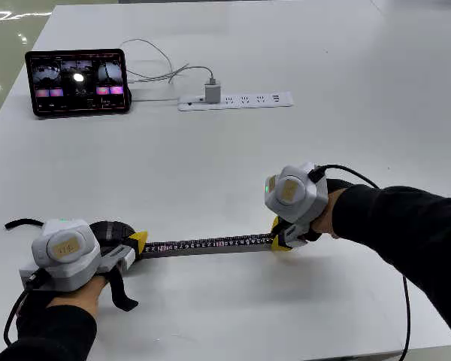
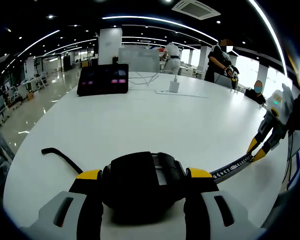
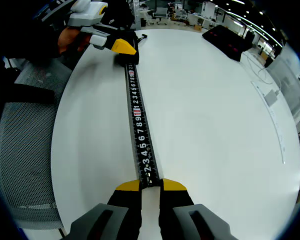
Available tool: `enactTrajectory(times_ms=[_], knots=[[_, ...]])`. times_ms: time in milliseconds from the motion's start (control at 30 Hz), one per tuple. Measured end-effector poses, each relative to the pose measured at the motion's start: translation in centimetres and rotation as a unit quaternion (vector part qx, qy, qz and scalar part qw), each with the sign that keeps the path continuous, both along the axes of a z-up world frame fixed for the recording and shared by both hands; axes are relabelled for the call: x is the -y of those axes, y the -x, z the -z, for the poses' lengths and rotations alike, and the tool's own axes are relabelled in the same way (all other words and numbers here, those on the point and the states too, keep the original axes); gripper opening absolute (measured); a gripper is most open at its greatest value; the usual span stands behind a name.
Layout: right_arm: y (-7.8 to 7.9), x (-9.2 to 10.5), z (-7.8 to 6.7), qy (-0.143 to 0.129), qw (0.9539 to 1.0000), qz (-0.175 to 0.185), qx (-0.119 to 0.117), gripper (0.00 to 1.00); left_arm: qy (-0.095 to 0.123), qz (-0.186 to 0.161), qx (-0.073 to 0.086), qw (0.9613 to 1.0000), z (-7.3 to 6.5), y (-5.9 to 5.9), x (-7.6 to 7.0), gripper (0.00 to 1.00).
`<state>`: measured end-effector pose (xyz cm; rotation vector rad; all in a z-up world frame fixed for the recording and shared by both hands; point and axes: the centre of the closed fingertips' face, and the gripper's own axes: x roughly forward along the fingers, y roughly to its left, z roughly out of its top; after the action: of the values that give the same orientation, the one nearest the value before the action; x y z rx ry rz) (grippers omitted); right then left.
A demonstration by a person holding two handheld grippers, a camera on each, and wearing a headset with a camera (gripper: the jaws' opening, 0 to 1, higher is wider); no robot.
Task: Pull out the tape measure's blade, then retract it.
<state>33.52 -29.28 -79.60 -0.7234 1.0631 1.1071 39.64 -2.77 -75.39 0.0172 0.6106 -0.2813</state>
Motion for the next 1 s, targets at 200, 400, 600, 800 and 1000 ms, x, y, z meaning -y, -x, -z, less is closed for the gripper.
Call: enactTrajectory(times_ms=[200,400,600,800,1000], knots=[[0.0,-0.2,0.0,-0.001,1.0000,0.001,-0.003,0.08,-0.002,0.003,-0.002,1.0000,0.0,-0.1,0.0,0.61],[-0.1,-0.6,0.0,0.003,1.0000,0.001,-0.002,0.08,-0.003,0.004,-0.002,1.0000,0.1,-0.2,0.0,0.61],[-0.1,-0.9,-0.1,0.004,1.0000,0.002,0.000,0.08,-0.004,0.005,-0.004,1.0000,0.1,-0.2,0.0,0.61],[-0.1,-1.1,-0.1,0.013,0.9999,0.003,-0.003,0.09,-0.005,0.007,-0.007,0.9999,0.2,-0.3,0.0,0.61],[-0.2,-1.2,-0.1,0.011,0.9999,0.005,-0.002,0.08,-0.005,0.007,-0.008,0.9999,0.2,-0.3,0.0,0.61]])
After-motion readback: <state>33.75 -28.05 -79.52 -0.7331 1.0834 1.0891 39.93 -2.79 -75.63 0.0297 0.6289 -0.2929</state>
